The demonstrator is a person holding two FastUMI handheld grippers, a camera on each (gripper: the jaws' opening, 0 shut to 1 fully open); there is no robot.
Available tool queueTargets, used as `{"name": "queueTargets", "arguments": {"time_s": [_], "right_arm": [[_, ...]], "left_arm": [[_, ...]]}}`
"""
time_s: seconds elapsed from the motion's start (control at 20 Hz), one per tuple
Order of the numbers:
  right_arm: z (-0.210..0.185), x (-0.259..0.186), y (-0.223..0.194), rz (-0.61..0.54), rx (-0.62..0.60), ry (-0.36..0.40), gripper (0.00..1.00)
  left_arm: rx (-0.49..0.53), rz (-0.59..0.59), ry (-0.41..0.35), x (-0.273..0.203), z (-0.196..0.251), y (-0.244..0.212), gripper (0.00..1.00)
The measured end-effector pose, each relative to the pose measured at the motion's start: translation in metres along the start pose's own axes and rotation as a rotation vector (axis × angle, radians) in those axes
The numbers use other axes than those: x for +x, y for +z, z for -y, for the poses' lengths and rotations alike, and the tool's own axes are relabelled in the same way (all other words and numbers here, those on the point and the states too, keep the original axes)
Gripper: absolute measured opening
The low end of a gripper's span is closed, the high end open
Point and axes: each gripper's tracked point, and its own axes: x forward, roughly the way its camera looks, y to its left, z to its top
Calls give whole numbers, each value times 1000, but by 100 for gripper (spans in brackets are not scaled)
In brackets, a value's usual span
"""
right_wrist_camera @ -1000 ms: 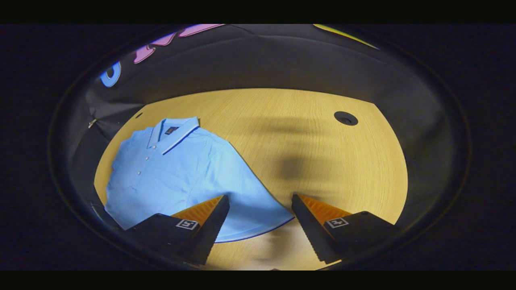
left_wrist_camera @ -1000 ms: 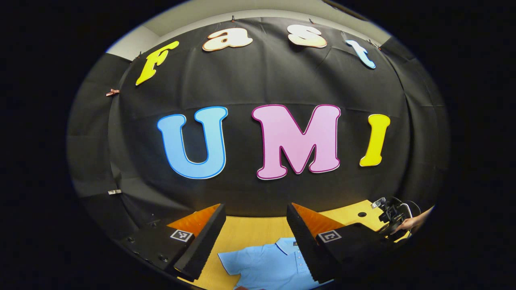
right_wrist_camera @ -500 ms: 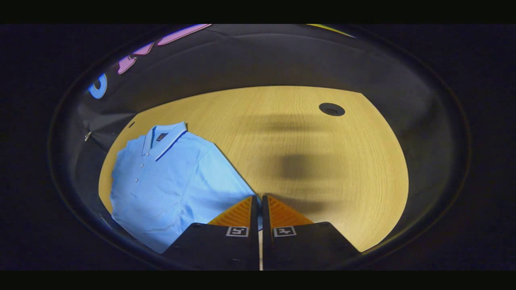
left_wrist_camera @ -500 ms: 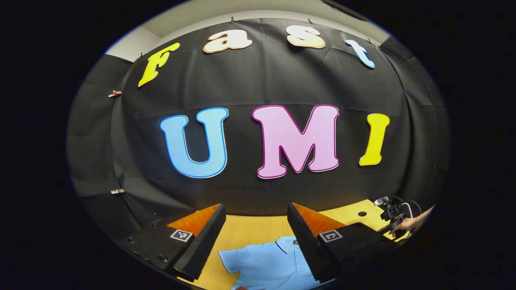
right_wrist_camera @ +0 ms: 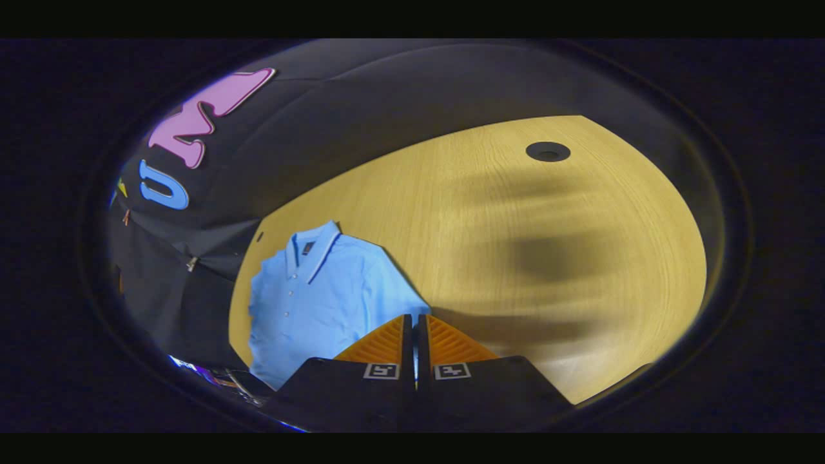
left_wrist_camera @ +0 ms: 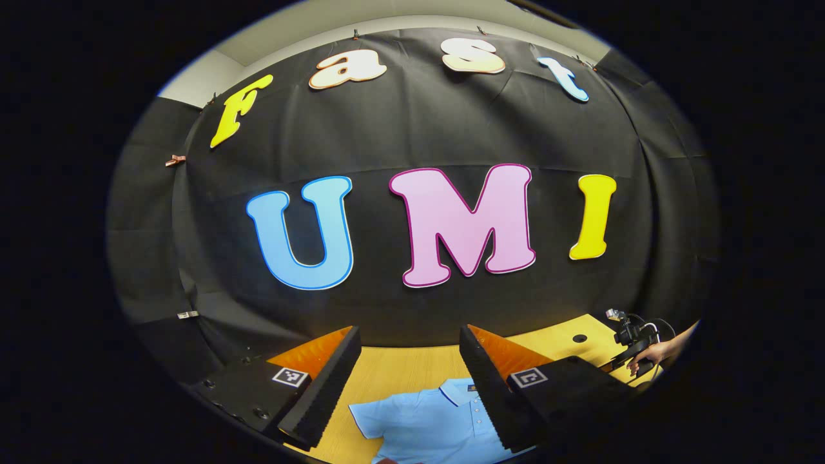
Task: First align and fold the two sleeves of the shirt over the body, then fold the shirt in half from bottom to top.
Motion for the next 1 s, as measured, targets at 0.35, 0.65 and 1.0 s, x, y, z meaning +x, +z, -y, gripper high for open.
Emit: {"name": "queueTargets", "arguments": {"time_s": [0.35, 0.65, 1.0], "right_arm": [[-67, 0, 9, 4, 24, 170, 11], [-29, 1, 21, 68, -71, -49, 0], [20, -19, -6, 24, -233, -293, 91]], "left_arm": [[-7, -18, -15, 4, 9, -6, 98], [-8, -17, 5, 0, -5, -8, 98], [-45, -45, -10, 0, -4, -22, 98]]}}
